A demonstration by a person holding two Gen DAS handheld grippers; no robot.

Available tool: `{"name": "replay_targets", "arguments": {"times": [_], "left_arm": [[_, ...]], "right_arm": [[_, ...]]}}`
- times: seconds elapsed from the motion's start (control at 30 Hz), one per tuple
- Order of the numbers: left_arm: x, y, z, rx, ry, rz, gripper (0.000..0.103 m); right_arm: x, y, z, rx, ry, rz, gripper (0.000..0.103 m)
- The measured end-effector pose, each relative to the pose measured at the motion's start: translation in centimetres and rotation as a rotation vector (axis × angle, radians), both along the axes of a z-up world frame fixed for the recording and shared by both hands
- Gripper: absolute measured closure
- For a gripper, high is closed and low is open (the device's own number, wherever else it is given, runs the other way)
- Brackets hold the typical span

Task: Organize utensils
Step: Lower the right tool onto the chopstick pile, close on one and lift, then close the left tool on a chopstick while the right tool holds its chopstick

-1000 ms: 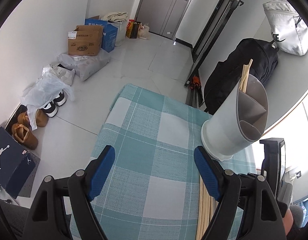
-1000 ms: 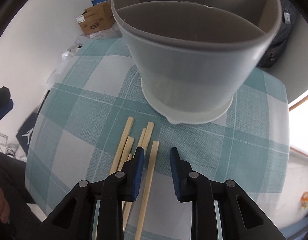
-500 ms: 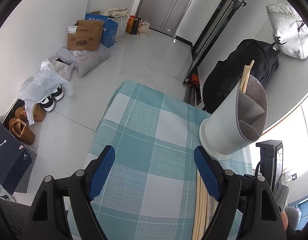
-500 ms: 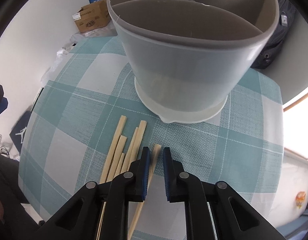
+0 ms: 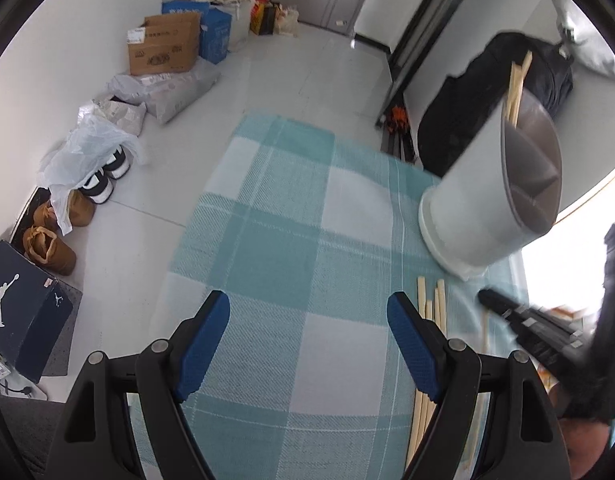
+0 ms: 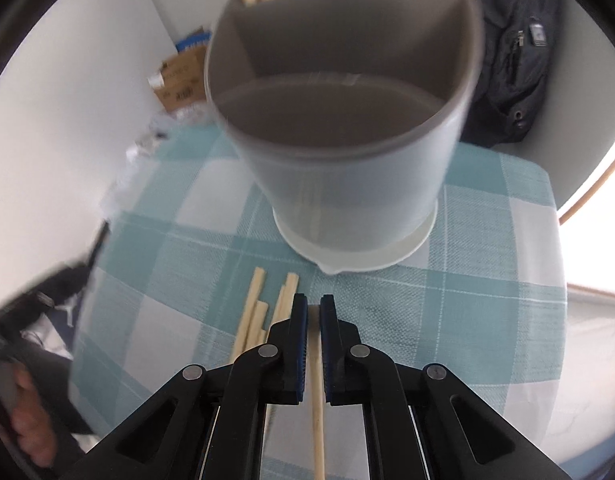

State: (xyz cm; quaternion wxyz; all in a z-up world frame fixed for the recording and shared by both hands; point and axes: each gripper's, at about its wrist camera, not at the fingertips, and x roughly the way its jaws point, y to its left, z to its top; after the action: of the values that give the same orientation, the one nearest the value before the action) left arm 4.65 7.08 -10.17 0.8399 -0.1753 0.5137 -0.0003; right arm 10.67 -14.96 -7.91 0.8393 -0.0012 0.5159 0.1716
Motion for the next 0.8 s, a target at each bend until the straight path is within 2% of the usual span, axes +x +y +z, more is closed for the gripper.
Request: {"name": "replay_targets", "arguments": {"times": [0.07, 0.23, 0.27, 0.4, 0.63, 0.8], "left_arm": [[0.2, -1.0, -0.6, 0.003, 0.036, -0.035, 0.025], [0.7, -4.4, -1.4, 0.097, 0.079, -0.119, 0.025], [0.7, -4.7, -1.4, 0.109, 0.083, -0.13, 0.025], [0.8, -6.7, -2.0, 0.139, 0.122, -0.182, 0.025], [0.9, -7.6, -2.6, 0.18, 0.148, -0.189, 0.025], [1.5, -8.0, -2.7, 0.216, 0.148, -0.189, 0.025]], "right_arm": [[-0.4, -1.6, 1.5, 0.072, -0.029, -0.037, 0.098], [-1.7, -6.8, 4.8, 0.271, -0.105, -0.148, 0.098], [-1.5, -6.1, 4.9, 0.305, -0.112, -0.166, 0.098], [-2.1, -9.2, 4.7, 0.452, -0.119, -0.272, 0.098], [-1.8, -11.5, 2.8, 0.452, -0.116, -0.392, 0.097], [-2.0, -10.8, 2.9, 0.416, -0.14, -0.377, 0.097]]}}
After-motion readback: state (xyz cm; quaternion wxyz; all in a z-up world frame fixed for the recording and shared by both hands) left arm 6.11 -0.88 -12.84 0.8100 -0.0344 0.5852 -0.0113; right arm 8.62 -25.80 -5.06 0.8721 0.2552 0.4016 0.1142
